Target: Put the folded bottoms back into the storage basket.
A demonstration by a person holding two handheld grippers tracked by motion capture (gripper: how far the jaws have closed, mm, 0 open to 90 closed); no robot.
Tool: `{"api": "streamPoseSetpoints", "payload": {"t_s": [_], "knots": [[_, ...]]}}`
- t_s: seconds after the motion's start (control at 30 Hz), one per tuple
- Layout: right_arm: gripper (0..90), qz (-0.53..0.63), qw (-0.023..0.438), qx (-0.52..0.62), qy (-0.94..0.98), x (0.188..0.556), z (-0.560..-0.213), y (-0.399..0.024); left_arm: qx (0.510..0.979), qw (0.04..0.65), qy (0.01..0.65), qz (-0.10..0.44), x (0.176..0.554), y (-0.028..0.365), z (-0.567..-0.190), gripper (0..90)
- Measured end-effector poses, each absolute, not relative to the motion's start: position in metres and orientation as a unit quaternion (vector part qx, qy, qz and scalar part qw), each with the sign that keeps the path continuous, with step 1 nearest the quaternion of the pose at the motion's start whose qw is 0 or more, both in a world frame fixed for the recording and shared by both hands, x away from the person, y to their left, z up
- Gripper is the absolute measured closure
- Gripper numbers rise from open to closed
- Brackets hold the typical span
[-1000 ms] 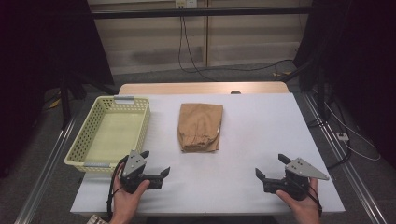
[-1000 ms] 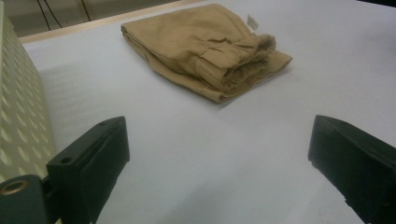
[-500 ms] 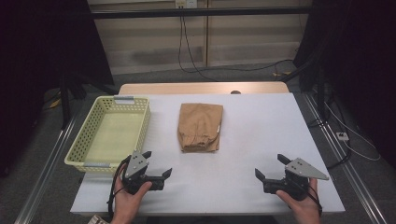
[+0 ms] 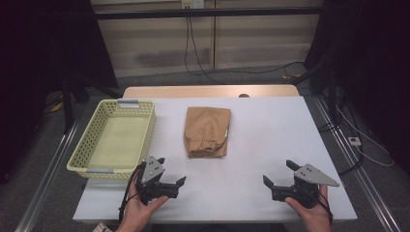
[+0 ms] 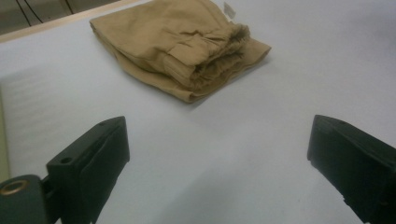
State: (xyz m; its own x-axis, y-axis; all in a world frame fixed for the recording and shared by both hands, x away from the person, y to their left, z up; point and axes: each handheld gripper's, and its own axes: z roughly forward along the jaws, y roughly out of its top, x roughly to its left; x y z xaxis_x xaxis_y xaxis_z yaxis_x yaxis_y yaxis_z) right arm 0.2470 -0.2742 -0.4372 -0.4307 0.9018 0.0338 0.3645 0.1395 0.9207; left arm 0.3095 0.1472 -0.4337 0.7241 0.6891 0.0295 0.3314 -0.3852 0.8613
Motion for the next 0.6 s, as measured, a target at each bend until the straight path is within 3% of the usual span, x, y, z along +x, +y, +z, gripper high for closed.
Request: {"api": "streamPoseSetpoints", "payload": {"t_s": [0.07,0.4,0.5,0.53,0.6], "knots": [[3.6,0.475,0.285,0.449,0.701,0.246,-0.437,-0.274,0.813,0.450,0.321,0.185,0.311,0.147,-0.433,10.6],[3.8,0.477,0.280,0.449,0.702,0.247,-0.437,-0.275,0.810,0.440,0.351,0.164,0.327,0.139,-0.427,8.1],[3.8,0.477,0.280,0.449,0.702,0.247,-0.437,-0.275,0.813,0.437,0.356,0.146,0.330,0.136,-0.425,9.7],[3.8,0.476,0.279,0.450,0.702,0.247,-0.437,-0.275,0.819,0.427,0.364,0.118,0.334,0.133,-0.422,10.6],[3.8,0.476,0.278,0.450,0.702,0.247,-0.437,-0.274,0.819,0.427,0.363,0.121,0.334,0.133,-0.421,9.8]]}}
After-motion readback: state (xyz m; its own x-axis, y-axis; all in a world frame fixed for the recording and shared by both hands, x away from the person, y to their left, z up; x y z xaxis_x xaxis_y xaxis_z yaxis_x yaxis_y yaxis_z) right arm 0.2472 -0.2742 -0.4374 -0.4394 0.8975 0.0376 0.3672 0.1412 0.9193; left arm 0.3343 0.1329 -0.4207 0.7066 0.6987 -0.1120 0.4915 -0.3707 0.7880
